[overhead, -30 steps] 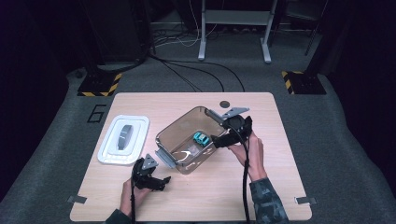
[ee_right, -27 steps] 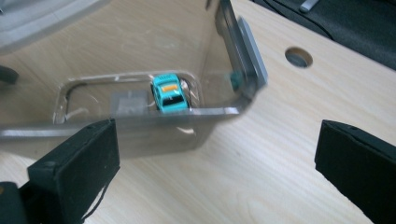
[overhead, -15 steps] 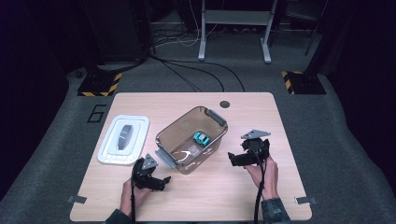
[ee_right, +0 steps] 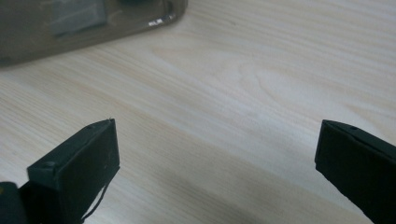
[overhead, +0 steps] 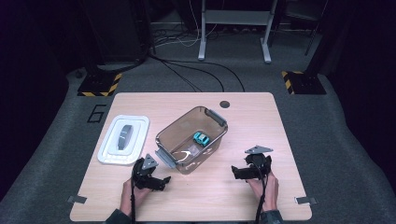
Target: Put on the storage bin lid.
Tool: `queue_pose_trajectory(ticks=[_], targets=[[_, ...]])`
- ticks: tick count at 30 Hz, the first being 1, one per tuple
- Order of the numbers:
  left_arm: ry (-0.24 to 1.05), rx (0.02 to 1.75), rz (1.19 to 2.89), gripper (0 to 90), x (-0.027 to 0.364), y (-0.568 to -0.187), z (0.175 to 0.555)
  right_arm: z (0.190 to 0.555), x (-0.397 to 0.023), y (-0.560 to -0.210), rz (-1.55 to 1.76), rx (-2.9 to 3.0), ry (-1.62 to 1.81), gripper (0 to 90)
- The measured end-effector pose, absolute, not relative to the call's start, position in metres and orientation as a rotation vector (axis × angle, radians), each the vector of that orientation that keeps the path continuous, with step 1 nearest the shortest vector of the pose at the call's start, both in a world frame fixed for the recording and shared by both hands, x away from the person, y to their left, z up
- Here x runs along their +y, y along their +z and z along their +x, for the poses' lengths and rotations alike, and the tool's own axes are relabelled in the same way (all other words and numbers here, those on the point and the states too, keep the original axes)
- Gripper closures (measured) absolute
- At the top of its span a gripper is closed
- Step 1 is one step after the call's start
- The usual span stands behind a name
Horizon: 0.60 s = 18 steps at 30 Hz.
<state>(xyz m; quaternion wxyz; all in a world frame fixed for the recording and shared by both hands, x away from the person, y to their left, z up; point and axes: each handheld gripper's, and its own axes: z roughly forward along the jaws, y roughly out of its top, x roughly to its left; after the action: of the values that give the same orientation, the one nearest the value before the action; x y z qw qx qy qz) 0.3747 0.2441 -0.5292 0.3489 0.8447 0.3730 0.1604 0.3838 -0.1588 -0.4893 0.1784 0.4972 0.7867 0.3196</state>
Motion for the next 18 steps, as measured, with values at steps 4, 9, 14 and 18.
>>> queue_pose_trajectory(ticks=[4, 9, 14, 18], targets=[[0.415, 0.966, 2.175, 2.8, 0.244, -0.53, 0.375, 0.382, -0.165, -0.502, 1.434, 2.201, 0.871, 0.0], [0.419, 0.966, 2.187, 3.0, 0.244, -0.529, 0.375, 0.382, -0.171, -0.52, 1.481, 2.166, 0.774, 0.0], [0.425, 0.962, 2.19, 3.1, 0.245, -0.529, 0.375, 0.379, -0.177, -0.527, 1.47, 2.11, 0.855, 0.0], [0.403, 0.958, 2.191, 2.6, 0.246, -0.529, 0.374, 0.377, -0.177, -0.528, 1.47, 2.094, 0.868, 0.0]])
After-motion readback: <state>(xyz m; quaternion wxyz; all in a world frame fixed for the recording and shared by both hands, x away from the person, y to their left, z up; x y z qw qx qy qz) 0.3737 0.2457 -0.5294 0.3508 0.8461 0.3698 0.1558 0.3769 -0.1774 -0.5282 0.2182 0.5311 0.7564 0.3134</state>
